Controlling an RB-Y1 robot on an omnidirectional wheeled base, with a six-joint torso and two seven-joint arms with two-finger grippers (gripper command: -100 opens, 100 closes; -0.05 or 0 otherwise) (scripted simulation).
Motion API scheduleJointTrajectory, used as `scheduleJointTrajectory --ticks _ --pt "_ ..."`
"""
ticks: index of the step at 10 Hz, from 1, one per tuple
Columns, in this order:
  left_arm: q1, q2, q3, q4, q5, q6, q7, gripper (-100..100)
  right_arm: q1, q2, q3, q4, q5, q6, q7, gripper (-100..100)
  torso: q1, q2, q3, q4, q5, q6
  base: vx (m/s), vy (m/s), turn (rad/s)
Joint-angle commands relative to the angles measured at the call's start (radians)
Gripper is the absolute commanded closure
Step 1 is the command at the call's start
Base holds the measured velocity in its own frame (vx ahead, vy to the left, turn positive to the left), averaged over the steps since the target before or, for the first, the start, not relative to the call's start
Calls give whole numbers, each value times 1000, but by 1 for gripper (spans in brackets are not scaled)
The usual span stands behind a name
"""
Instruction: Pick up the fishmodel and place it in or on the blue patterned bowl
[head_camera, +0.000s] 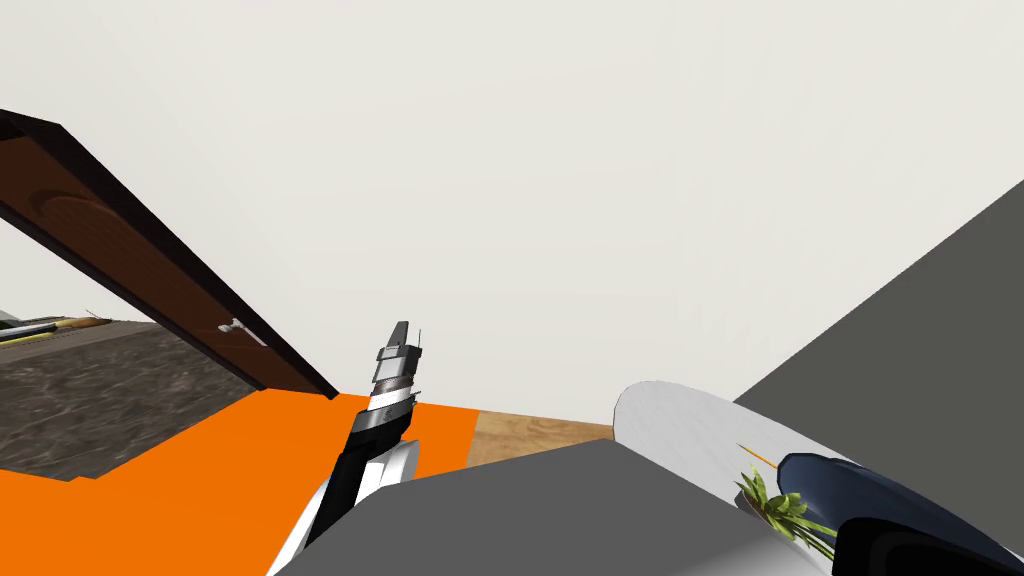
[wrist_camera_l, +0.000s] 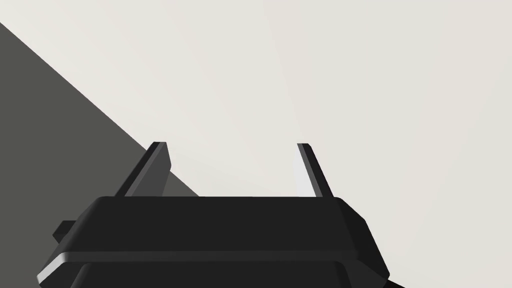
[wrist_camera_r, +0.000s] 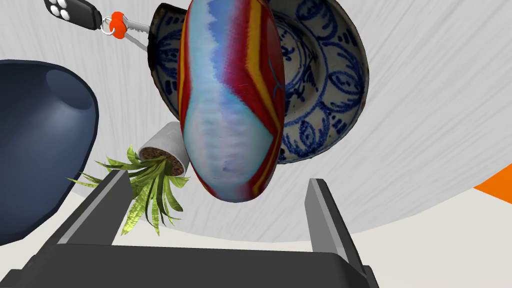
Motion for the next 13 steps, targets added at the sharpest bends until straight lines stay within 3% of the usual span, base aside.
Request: scheduleJointTrajectory --ticks 1,2,3,6,7,8,13 --pt "0 0 0 0 0 0 0 0 0 0 0 0 0 0 0 -100 0 0 0 0 0 0 0 0 0" --pt "0 0 0 0 0 0 0 0 0 0 0 0 0 0 0 0 0 0 0 0 0 0 0 0 0" --pt "0 0 0 0 0 0 0 0 35 -24 -30 -25 -5 -19 -15 -100 0 0 0 0 0 0 8 0 -80" --pt "0 0 0 0 0 0 0 0 106 -73 -89 -75 -16 -58 -44 -100 1 -1 -1 0 0 0 16 6 -74" --pt "0 0 0 0 0 0 0 0 107 -61 -84 -78 -15 -48 -35 -100 1 -1 -1 0 0 0 6 3 -13" --pt "0 0 0 0 0 0 0 0 110 -62 -86 -81 -16 -49 -37 0 0 -1 -1 0 0 0 0 0 0" --pt "0 0 0 0 0 0 0 0 109 -62 -86 -80 -16 -49 -37 0 0 0 0 0 0 0 0 0 0"
